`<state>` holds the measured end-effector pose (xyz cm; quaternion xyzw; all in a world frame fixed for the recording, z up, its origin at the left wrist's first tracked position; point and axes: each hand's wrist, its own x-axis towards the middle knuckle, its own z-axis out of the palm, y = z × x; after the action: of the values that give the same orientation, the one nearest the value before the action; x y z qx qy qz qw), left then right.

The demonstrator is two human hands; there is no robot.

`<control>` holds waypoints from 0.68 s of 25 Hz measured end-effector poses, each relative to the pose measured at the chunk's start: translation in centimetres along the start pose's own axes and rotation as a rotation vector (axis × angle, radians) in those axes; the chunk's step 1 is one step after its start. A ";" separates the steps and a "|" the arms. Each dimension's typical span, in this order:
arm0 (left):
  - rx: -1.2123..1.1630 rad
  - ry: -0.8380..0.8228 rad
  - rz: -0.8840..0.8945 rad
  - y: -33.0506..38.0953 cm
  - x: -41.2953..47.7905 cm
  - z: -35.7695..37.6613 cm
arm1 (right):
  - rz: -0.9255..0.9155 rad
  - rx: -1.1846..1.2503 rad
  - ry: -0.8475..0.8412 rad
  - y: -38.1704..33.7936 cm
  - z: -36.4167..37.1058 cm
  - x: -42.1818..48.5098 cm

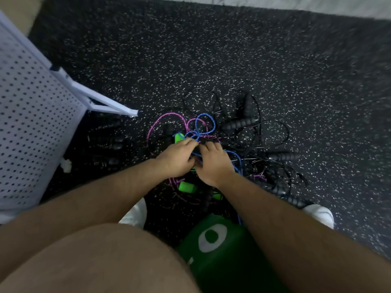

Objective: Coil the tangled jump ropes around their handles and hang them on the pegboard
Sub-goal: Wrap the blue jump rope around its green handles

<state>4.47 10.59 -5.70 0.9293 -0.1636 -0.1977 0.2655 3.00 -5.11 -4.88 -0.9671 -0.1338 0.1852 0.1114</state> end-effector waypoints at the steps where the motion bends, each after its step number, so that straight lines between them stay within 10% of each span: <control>1: 0.028 -0.011 0.009 0.3 0.9 0.2 | 0.027 0.013 -0.003 1.4 -0.2 -0.1; 8: 0.058 -0.165 -0.004 1.8 3.6 3.5 | 0.250 0.425 -0.139 6.5 1.8 -0.7; 17: 0.304 -0.113 0.183 2.7 3.7 5.9 | 0.640 0.171 -0.132 11.5 4.4 -4.1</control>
<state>4.50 4.38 -9.80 0.9274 -0.2903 -0.1975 0.1292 0.17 -16.39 -10.54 -0.9332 0.1858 0.2837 0.1192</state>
